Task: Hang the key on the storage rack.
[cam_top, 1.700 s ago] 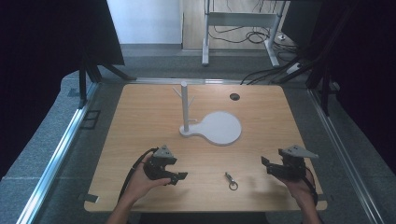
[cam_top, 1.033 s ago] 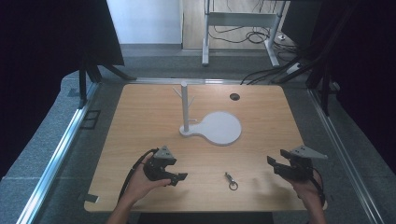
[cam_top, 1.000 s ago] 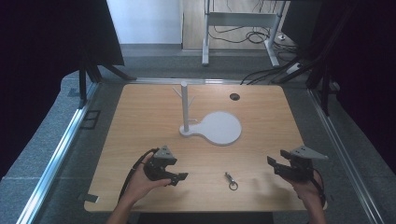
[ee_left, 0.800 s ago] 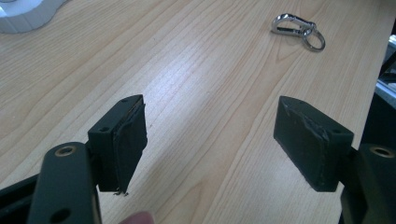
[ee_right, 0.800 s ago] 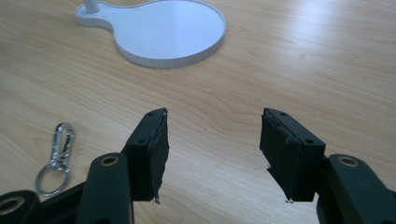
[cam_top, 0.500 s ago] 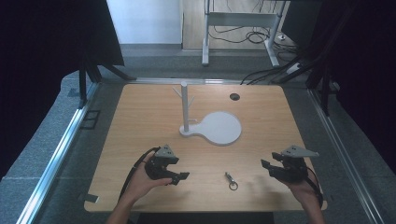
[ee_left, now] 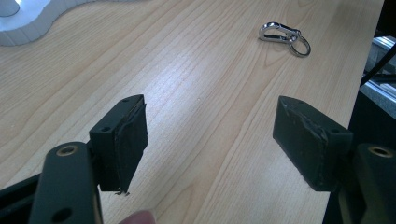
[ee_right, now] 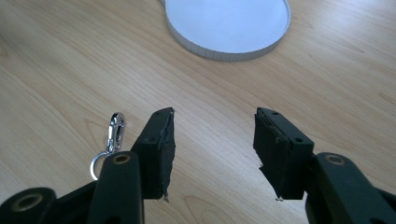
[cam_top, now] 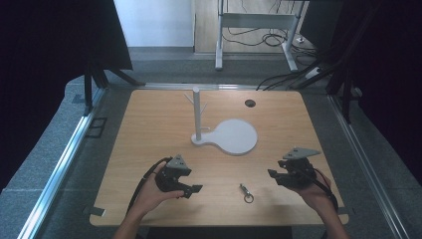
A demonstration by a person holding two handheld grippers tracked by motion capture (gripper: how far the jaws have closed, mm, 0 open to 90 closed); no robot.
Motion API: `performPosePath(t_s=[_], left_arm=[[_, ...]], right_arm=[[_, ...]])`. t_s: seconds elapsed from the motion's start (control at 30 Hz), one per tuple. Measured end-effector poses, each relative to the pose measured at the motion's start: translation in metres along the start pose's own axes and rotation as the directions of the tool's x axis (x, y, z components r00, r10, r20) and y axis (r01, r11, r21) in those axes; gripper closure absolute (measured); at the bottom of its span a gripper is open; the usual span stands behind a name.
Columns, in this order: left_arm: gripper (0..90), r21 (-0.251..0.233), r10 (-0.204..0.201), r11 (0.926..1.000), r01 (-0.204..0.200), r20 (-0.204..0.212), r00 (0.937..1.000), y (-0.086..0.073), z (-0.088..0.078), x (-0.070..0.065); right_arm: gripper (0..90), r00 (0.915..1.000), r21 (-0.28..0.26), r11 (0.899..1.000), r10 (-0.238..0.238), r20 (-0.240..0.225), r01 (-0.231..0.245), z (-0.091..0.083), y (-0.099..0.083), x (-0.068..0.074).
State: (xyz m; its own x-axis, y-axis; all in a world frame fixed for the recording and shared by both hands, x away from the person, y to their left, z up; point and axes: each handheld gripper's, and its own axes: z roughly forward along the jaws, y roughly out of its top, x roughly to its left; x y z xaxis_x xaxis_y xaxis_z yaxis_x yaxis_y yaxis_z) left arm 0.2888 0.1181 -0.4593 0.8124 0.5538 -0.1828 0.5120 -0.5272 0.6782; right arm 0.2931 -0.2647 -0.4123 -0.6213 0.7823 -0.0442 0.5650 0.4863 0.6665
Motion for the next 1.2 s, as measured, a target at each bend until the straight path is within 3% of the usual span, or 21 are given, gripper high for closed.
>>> performPosePath(t_s=[0.27, 0.47, 0.8, 0.93, 1.2], left_arm=[[26.8, -0.008, 0.003, 1.0, -0.003, 0.0, 1.0, 0.0, -0.002, -0.004], [26.9, -0.007, -0.009, 0.9999, 0.009, 0.012, 0.9999, -0.004, -0.003, -0.001], [27.1, -0.028, -0.013, 0.9995, 0.014, 0.023, 0.9997, -0.004, -0.008, 0.001], [27.1, -0.032, -0.012, 0.9994, 0.013, 0.022, 0.9997, -0.003, -0.009, 0.0], [27.1, 0.002, 0.002, 1.0, -0.002, 0.026, 0.9997, -0.003, 0.0, -0.004]], right_arm=[[51.9, 0.9978, 0.082, 0.996, -0.042, -0.05, 0.046, 0.002, 0.015, 0.013], [53.0, 0.996, 0.139, 0.988, -0.057, -0.069, 0.066, 0.01, 0.022, 0.021], [55.5, 0.99, 0.24, 0.963, -0.099, -0.101, 0.12, 0.03, 0.035, 0.042], [56.0, 0.9844, 0.289, 0.944, -0.128, -0.121, 0.158, 0.039, 0.034, 0.056], [56.2, 0.9812, 0.312, 0.934, -0.135, -0.138, 0.172, 0.051, 0.027, 0.064]])
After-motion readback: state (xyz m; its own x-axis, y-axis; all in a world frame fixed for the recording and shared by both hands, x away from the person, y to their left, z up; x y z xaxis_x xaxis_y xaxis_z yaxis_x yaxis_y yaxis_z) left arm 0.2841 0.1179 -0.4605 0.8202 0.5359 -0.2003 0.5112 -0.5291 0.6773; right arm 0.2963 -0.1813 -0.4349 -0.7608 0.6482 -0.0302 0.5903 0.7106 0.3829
